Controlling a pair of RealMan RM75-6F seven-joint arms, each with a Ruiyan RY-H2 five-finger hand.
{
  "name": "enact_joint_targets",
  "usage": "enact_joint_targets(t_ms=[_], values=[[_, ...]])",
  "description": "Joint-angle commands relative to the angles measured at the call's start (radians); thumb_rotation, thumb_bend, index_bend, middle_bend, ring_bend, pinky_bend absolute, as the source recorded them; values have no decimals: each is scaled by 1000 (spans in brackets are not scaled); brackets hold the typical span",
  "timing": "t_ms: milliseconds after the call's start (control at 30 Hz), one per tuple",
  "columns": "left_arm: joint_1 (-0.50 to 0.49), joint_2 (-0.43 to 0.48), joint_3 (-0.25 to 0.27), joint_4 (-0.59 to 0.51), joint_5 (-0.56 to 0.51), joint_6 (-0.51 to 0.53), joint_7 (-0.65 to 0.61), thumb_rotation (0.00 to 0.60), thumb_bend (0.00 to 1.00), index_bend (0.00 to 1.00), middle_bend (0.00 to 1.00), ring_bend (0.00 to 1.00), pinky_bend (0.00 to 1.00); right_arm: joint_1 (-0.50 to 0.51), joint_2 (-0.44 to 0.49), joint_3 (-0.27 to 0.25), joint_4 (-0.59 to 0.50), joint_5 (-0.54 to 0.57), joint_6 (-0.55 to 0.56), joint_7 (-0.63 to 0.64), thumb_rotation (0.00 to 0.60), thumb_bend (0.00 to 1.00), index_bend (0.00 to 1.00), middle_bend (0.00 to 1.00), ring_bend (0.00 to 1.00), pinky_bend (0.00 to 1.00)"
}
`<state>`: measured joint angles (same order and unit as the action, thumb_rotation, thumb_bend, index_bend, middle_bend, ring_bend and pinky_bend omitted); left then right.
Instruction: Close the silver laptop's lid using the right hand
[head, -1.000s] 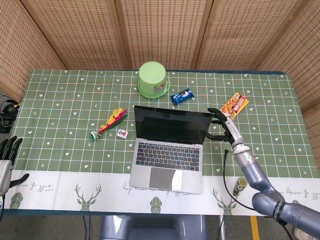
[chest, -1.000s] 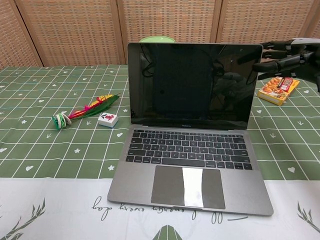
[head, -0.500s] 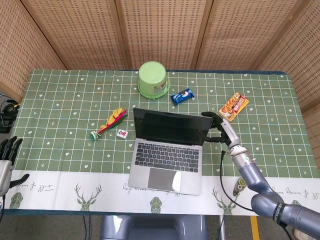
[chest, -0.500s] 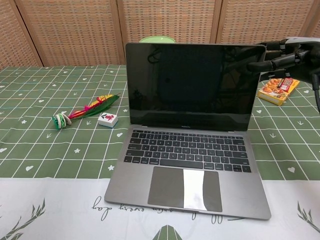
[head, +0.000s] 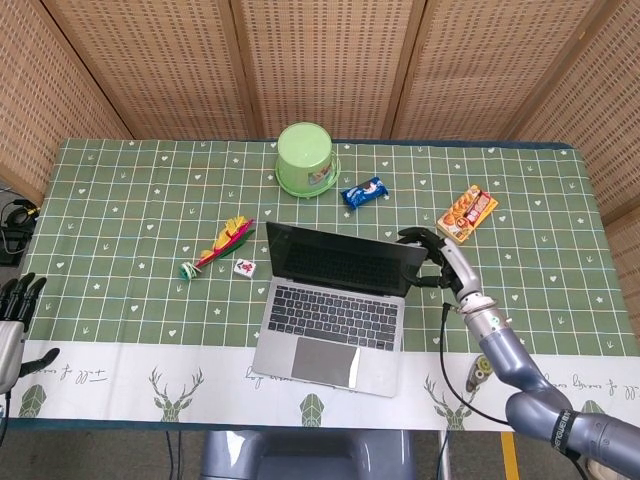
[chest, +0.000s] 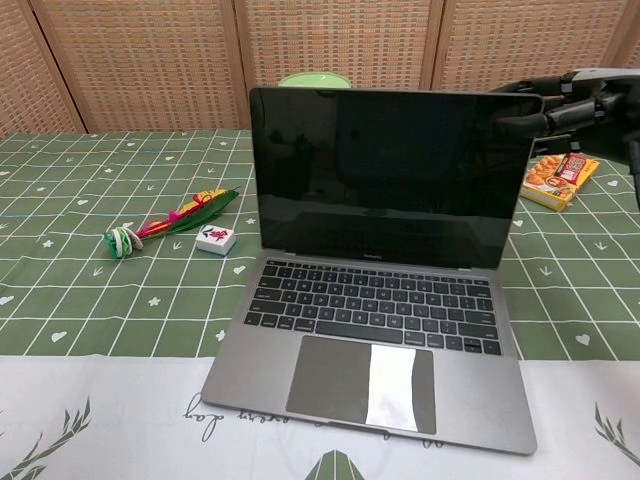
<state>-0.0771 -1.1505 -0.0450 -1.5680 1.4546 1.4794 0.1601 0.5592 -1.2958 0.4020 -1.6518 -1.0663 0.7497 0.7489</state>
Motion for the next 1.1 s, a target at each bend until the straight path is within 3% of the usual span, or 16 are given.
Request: enact_joint_targets(t_ms=[33, 700, 1100], values=[[0, 1, 1, -1, 1, 1, 0, 600, 0, 0, 0, 0, 0, -6, 7, -1, -10, -20, -4, 15, 600, 473, 309, 414, 435, 439], [5, 5, 8, -13, 24, 18, 2, 600, 0, 0, 0, 0, 0, -34, 67, -34, -115, -102, -38, 95, 600, 434, 331, 425, 443, 449], [7, 7, 10, -16, 30, 22, 1, 600, 0, 0, 0, 0, 0, -30, 129, -24, -160, -172, -144, 265, 600, 383, 337, 429, 448, 452]])
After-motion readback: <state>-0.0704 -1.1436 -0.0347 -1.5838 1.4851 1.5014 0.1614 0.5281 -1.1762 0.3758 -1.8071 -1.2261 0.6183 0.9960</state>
